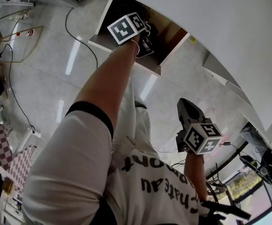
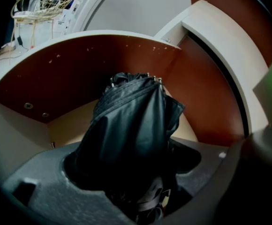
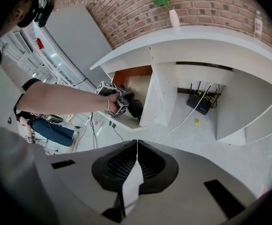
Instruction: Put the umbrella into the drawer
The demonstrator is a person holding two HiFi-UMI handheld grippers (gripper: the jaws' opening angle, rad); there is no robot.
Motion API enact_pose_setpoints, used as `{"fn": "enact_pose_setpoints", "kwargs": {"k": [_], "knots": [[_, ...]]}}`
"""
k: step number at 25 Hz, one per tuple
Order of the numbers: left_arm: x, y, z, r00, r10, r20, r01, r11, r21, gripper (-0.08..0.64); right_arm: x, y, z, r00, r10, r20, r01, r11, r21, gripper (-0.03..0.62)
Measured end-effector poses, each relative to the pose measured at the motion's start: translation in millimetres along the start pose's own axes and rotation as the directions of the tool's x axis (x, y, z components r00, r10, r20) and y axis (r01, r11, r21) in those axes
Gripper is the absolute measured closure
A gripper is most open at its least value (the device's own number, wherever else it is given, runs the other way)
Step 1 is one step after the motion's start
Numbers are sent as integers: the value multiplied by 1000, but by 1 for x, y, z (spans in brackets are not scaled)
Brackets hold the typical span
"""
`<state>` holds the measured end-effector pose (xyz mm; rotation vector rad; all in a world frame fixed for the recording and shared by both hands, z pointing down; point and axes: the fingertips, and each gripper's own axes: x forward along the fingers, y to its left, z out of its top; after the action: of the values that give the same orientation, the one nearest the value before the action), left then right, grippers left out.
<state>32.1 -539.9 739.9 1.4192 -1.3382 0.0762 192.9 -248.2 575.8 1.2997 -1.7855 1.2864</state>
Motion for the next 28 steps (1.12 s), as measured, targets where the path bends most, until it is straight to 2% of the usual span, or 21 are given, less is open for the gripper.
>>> {"fn": "enact_pose_setpoints", "kwargs": {"k": [3,7,12,21,24,28], "knots": [[4,8,5,1000,6,-8,-5,999,40,177,9,6,-7,1000,1,-3,-1,1000,14,578],[3,10,8,1000,12,-11,-11,999,37,176,8,5,-15,1000,-4,3,4,999,35,578],[-1,11,3,996,57,-62,-53,996,66,158,-1,1,-16,1000,-1,16,0,999,46,578],[-20,3,2,993,30,-112,-23,997,69,146,-7,8,-19,998,40,45,-42,998,44,578],[-28,2,5,994,50,-102,-42,997,72,147,-16,11,-14,997,48,61,-50,998,35,578],[-35,4,9,992,108,-59,-104,993,64,147,-28,5,-12,997,33,71,-35,999,27,578]]}}
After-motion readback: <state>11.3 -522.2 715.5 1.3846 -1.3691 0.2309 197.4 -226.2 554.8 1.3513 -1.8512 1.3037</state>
